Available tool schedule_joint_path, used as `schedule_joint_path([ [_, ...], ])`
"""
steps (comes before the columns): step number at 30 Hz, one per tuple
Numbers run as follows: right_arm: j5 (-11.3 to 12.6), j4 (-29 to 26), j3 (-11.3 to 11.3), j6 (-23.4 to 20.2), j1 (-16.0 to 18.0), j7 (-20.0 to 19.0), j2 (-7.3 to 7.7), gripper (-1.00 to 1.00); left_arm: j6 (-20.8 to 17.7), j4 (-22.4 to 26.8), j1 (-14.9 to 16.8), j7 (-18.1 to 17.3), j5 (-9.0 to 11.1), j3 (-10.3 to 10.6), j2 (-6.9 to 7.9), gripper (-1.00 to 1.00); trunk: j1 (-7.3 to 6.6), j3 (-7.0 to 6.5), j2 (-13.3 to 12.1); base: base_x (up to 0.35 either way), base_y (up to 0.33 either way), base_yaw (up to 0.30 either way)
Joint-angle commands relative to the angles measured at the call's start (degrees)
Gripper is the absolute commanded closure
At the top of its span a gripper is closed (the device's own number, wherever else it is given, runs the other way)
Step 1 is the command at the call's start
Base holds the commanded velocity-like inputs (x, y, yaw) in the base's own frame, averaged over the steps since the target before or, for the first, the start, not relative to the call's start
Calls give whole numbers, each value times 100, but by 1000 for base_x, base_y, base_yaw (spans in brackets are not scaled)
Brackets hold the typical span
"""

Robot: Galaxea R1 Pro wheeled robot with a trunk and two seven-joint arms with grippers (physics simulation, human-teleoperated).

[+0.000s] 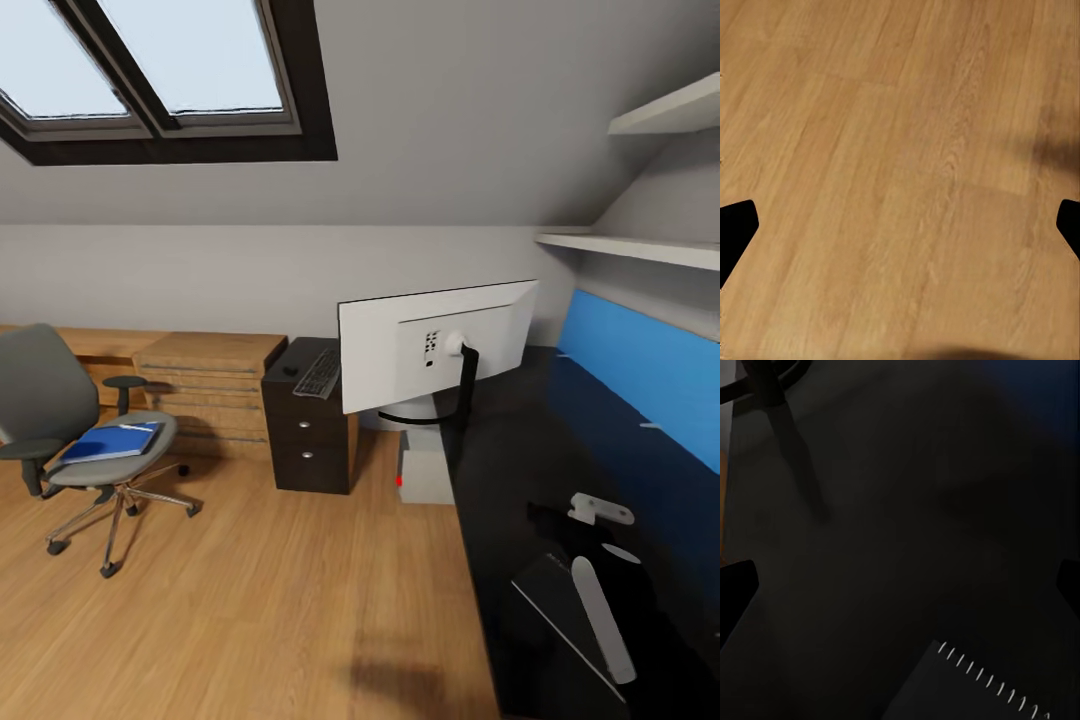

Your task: In the bedroom, organize the workspace by keeping the computer under the desk, ensuring the monitor is on the desk, placing the keyboard on the desk next to the monitor, placing the mouse on the desk next to the keyboard, moving the folder from the swivel chair onto the desk next to the mouse, stacking the notebook on top of the folder with the pen on top of the notebook, and positioning the swivel chair next to the desk.

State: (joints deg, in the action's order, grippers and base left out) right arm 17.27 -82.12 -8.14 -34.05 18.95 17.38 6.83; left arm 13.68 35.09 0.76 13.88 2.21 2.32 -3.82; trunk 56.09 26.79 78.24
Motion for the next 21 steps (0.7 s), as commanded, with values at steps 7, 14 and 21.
schedule_joint_path([
  [7, 58, -8, 6, -14, 2, 40, 7, -100, 12, -2, 3, 40, 25, 21, 4, -100, 0, 6, 3, 0, -28, 0],
  [14, 62, 36, 8, -58, 3, 45, 10, -100, 21, -2, 3, 44, 25, 8, 10, -100, 0, 6, 3, 28, -125, 0],
  [21, 58, 555, 22, -45, 3, 28, 18, -100, 21, -2, 3, 45, 25, 11, 5, -100, 0, 6, 3, 8, -39, 0],
])
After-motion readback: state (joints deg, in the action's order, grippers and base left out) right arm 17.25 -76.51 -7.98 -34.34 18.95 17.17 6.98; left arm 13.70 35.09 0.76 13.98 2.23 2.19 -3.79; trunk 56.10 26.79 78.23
